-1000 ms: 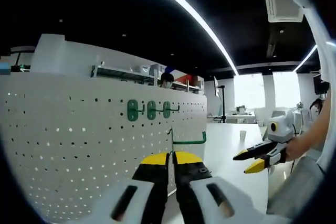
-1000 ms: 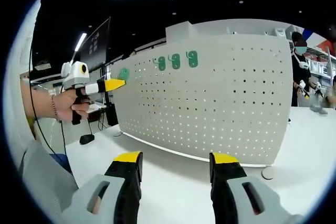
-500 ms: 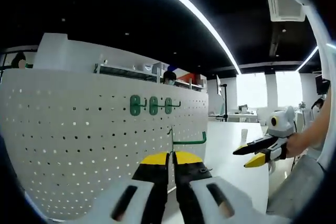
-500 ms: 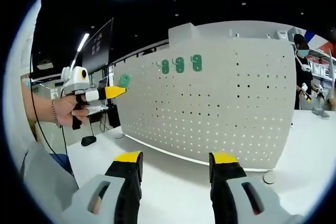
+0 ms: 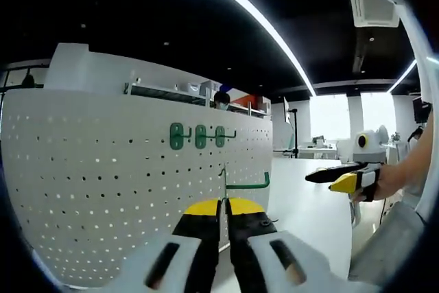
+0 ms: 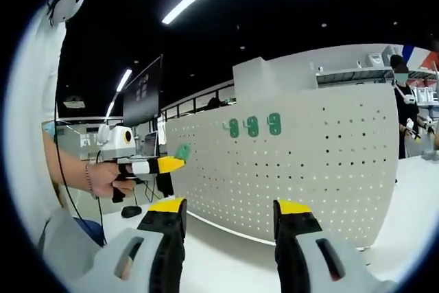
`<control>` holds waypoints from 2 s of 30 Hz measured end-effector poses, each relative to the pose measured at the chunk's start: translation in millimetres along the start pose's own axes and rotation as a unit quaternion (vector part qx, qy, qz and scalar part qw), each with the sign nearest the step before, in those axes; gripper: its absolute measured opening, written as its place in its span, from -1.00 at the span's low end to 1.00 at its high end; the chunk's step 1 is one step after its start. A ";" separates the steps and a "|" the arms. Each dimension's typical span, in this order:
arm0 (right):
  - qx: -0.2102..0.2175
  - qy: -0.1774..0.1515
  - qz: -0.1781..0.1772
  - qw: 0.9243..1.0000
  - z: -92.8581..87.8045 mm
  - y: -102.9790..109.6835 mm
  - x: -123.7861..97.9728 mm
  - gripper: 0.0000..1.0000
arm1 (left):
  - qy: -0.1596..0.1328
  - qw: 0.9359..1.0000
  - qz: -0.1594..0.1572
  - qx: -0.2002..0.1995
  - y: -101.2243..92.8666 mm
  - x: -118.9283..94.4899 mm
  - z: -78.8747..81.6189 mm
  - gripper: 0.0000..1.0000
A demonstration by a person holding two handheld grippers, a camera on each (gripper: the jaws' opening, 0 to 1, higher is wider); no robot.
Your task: Insert the hook assembly into the mounting plate slot until the hook locks in place.
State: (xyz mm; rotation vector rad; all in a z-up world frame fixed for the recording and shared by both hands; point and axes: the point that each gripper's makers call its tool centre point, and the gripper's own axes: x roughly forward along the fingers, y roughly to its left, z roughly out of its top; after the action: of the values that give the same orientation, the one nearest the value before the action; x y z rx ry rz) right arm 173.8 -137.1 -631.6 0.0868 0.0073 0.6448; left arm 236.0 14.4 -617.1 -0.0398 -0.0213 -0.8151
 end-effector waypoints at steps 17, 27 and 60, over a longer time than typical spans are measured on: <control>0.022 -0.020 0.058 0.998 10.8 35.7 42.1 -0.10 | 0.003 1.000 0.002 0.005 -5.0 -0.2 -1.1 -0.94; 0.031 -0.025 0.079 0.996 12.5 50.4 59.7 -0.12 | 0.004 1.000 0.002 0.008 -7.4 -1.1 -1.5 -0.94; 0.059 -0.049 0.125 0.989 30.0 88.8 116.6 -0.45 | 0.001 1.000 0.011 0.007 -6.9 -3.1 0.8 -0.94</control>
State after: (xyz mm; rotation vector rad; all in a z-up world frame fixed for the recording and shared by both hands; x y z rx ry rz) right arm 214.7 1.2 -592.0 0.2354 -0.0607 0.8897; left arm 228.8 11.9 -616.2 -0.0265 -0.0254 -0.7924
